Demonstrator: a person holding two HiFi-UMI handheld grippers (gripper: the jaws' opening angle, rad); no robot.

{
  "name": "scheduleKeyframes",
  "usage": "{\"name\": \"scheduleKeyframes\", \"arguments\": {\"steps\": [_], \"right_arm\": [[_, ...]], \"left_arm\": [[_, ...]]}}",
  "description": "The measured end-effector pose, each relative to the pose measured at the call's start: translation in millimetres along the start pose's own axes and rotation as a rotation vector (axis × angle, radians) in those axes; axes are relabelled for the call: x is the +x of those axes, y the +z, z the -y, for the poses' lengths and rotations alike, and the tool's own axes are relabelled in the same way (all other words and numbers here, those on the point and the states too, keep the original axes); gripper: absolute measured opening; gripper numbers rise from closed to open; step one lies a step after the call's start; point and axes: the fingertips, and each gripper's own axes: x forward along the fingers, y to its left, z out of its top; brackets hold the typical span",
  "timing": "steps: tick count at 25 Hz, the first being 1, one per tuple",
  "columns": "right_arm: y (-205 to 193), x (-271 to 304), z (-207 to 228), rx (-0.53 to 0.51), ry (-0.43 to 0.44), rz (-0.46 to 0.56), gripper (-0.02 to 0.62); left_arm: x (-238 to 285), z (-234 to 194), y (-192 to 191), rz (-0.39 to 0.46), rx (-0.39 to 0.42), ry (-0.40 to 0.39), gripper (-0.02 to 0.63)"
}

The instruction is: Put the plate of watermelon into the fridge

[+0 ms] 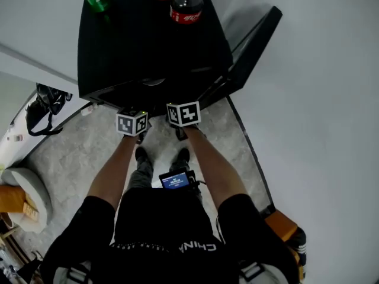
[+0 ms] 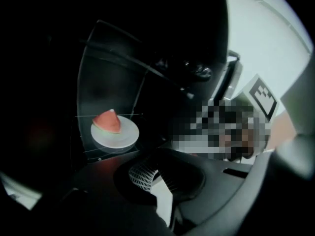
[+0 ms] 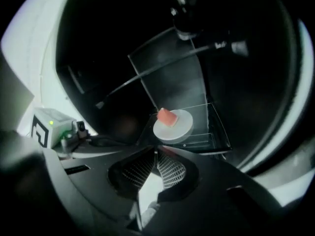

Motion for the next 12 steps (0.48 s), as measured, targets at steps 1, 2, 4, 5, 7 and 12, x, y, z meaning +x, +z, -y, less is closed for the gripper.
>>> {"name": "scheduleKeyframes", "arguments": {"steps": [1,2,4,5,7,12], "right_arm": [[-4,-9,-5,0.003,-0.002,-0.005,0.028],[-6,-18,-10,0.014,-0.003,-0.009,0.028],[-11,-35,-19,0.060,-0.005,-0.001,0.028],[-13,-43,-24,0.084,-0.004,0.010,0.028],[-14,-56,-29,0.107,-0.008,0.036,0.028],[1,-76,-24,0.080,-0.047,0.083,0.028]], "left_arm": [[-9,7,1,0.001,0.002,-0.015,0.012],[-17,13,3,0.008,-0.004,-0.031,0.012],[-35,25,9,0.035,-0.037,-0.065,0.012],[-44,30,12,0.052,-0.055,-0.079,0.012],[-57,37,16,0.087,-0.071,-0.097,0.012],[-75,47,19,0.118,-0.028,-0.123,0.012]]}}
